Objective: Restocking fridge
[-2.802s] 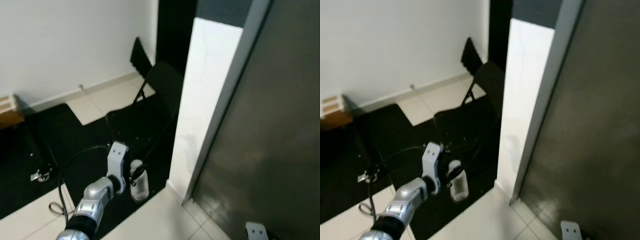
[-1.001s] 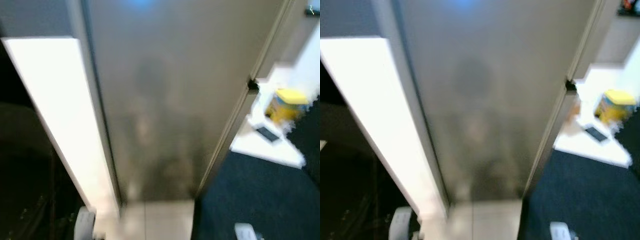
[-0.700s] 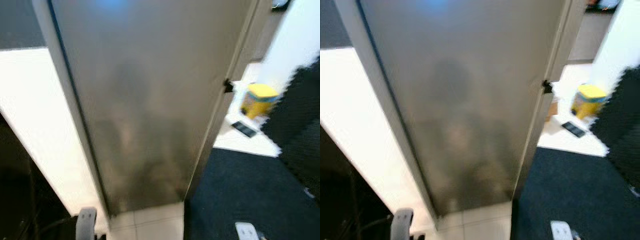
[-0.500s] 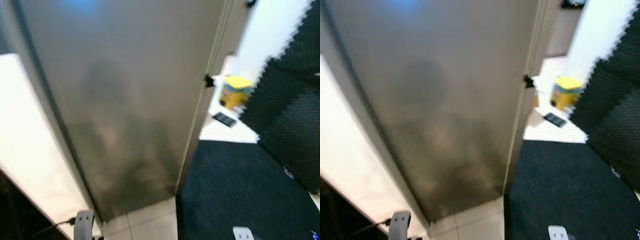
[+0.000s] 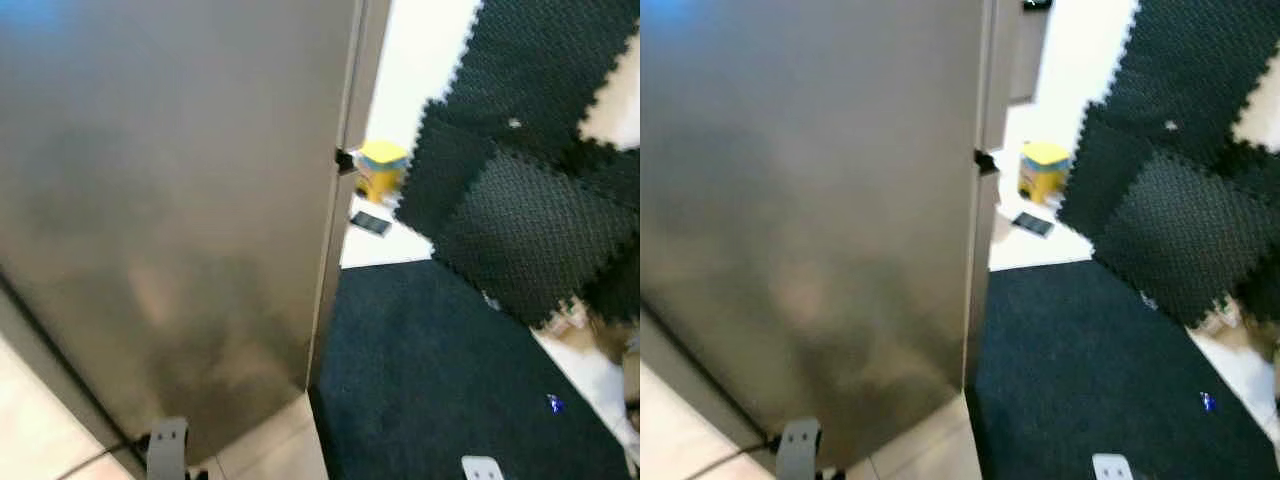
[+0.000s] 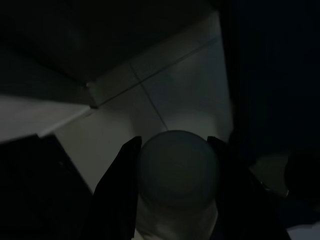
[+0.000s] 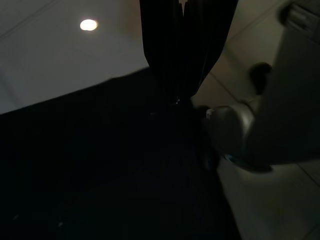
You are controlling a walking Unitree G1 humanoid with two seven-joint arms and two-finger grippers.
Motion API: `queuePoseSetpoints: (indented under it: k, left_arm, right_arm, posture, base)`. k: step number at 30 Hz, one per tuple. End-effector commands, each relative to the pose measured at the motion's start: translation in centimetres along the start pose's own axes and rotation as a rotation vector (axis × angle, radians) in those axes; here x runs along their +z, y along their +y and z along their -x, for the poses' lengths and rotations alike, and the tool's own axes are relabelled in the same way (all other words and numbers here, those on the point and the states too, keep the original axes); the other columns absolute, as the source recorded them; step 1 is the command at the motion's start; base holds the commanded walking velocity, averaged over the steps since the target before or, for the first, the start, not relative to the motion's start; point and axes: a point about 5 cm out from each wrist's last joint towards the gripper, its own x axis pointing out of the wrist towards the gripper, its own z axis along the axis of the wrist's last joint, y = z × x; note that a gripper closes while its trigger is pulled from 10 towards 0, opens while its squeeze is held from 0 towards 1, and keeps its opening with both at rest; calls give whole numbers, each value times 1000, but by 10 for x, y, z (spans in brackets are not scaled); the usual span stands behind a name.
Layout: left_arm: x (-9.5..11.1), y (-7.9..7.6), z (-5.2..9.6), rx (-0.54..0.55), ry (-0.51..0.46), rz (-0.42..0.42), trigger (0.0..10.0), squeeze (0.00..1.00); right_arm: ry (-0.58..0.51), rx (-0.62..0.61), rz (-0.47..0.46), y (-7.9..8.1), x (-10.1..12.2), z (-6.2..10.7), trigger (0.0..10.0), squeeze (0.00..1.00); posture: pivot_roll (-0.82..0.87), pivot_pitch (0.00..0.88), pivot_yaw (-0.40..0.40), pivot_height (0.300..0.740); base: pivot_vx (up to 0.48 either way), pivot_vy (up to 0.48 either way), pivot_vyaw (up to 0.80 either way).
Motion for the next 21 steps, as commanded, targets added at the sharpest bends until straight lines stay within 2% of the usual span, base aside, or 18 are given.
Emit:
queuePoseSetpoints:
  k: [1, 7, 19, 21]
  left_arm:
    - [-7, -3, 1, -10, 34, -2, 10000, 0]
    - [-7, -4, 0, -14, 35, -2, 10000, 0]
    - [-12, -5, 1, -36, 58, 9, 10000, 0]
    - [-17, -6, 2, -51, 81, 25, 10000, 0]
  right_arm:
    - [8, -10, 11, -4, -2, 1, 10000, 0]
    - [1, -9, 32, -4, 0, 1, 10000, 0]
    - [-15, -3, 61, -7, 5, 1, 10000, 0]
    - [-19, 0, 64, -7, 6, 0, 10000, 0]
  posture:
    - [-49, 0, 18, 740]
    - [-51, 0, 18, 740]
    - [-50, 0, 11, 740]
    - [-50, 0, 11, 740]
  base:
    - [0, 0, -800]
    - [0, 0, -800]
    - [0, 0, 0]
    - [0, -480, 0]
